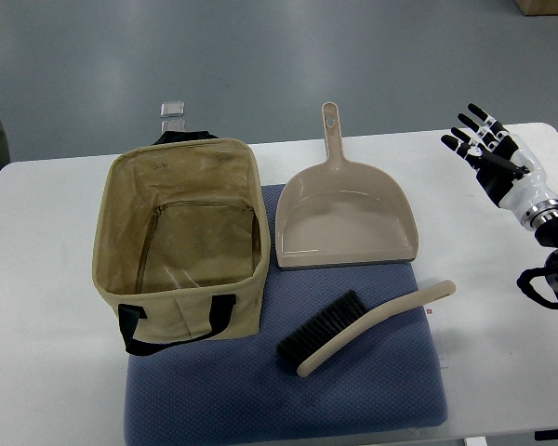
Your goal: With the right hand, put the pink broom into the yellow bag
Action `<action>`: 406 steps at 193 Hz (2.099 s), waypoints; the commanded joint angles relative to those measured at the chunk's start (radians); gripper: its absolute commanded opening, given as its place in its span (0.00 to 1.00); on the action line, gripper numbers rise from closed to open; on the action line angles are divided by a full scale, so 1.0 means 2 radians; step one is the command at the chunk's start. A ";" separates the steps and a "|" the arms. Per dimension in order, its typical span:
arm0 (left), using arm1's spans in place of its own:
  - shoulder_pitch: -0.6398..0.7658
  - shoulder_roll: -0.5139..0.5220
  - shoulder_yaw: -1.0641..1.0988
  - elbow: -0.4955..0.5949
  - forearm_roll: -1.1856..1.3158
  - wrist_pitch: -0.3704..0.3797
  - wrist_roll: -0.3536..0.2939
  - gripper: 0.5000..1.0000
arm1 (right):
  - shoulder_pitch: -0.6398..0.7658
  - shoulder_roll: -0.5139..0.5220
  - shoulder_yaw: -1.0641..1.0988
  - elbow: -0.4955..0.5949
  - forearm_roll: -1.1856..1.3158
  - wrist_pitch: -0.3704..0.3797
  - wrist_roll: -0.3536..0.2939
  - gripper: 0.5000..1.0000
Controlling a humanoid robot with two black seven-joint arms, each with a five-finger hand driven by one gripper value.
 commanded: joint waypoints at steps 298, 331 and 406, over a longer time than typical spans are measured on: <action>0.000 0.000 0.000 -0.001 0.000 0.000 0.000 1.00 | 0.096 -0.297 -0.300 0.164 -0.342 0.146 0.079 0.83; 0.000 0.000 0.000 -0.001 0.000 0.000 0.000 1.00 | 0.096 -0.304 -0.333 0.182 -0.399 0.145 0.079 0.80; 0.000 0.000 0.000 -0.001 0.000 0.000 0.000 1.00 | 0.096 -0.281 -0.395 0.187 -0.508 0.104 0.073 0.72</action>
